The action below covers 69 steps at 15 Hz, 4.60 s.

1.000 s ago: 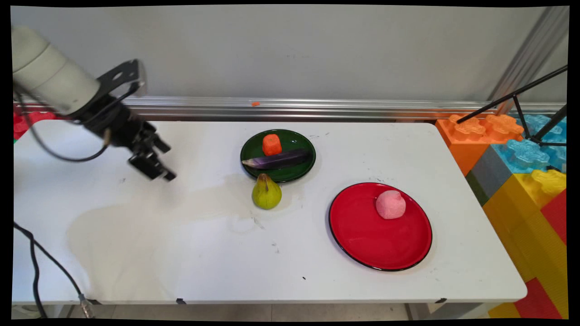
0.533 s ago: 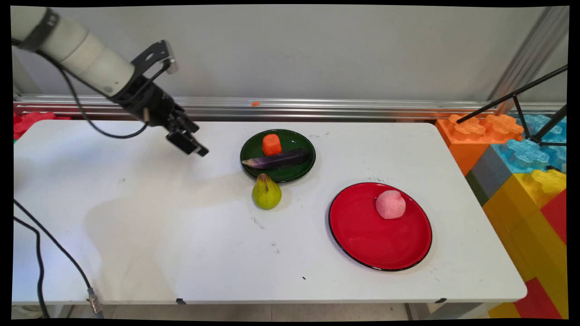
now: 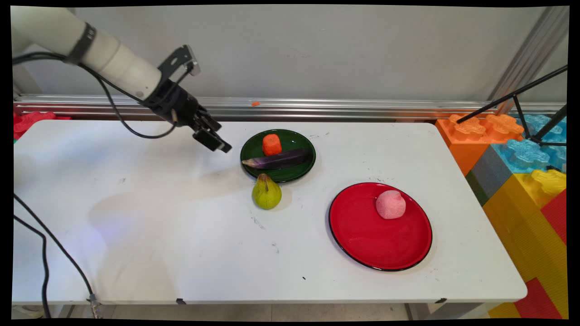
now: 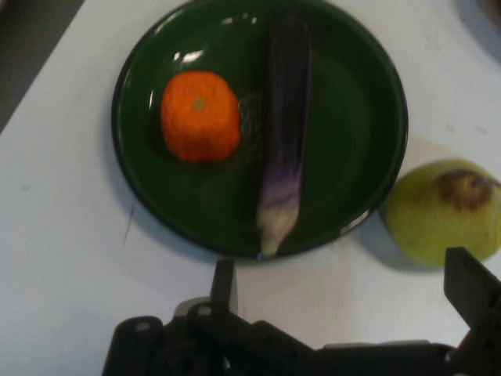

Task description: Pick up the eggplant from the green plate, then place the picked object on the table

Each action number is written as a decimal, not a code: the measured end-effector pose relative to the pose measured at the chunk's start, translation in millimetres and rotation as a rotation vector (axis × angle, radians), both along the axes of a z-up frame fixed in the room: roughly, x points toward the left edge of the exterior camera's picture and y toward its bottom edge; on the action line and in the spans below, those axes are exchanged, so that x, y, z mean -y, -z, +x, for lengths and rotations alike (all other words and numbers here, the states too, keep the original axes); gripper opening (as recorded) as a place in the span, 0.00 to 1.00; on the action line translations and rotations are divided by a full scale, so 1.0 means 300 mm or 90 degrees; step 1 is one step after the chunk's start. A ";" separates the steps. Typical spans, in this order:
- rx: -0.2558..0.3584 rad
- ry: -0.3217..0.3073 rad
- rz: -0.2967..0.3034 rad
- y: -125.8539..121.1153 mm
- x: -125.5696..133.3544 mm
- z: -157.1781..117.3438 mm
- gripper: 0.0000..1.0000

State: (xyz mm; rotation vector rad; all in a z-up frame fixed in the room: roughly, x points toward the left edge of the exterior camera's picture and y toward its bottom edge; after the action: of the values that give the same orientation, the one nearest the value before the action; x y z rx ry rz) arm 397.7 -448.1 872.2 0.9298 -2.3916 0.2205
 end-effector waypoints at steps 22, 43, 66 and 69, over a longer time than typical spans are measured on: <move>-0.060 0.006 -0.016 0.332 0.166 -0.057 1.00; -0.027 0.077 -0.029 0.409 0.206 -0.061 1.00; -0.023 0.124 -0.064 0.312 0.223 -0.111 0.00; -0.034 0.135 -0.076 0.249 0.235 -0.122 0.00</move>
State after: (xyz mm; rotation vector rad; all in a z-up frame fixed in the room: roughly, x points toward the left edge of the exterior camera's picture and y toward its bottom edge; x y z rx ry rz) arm 361.1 -518.7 797.4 0.6163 -2.3777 0.2504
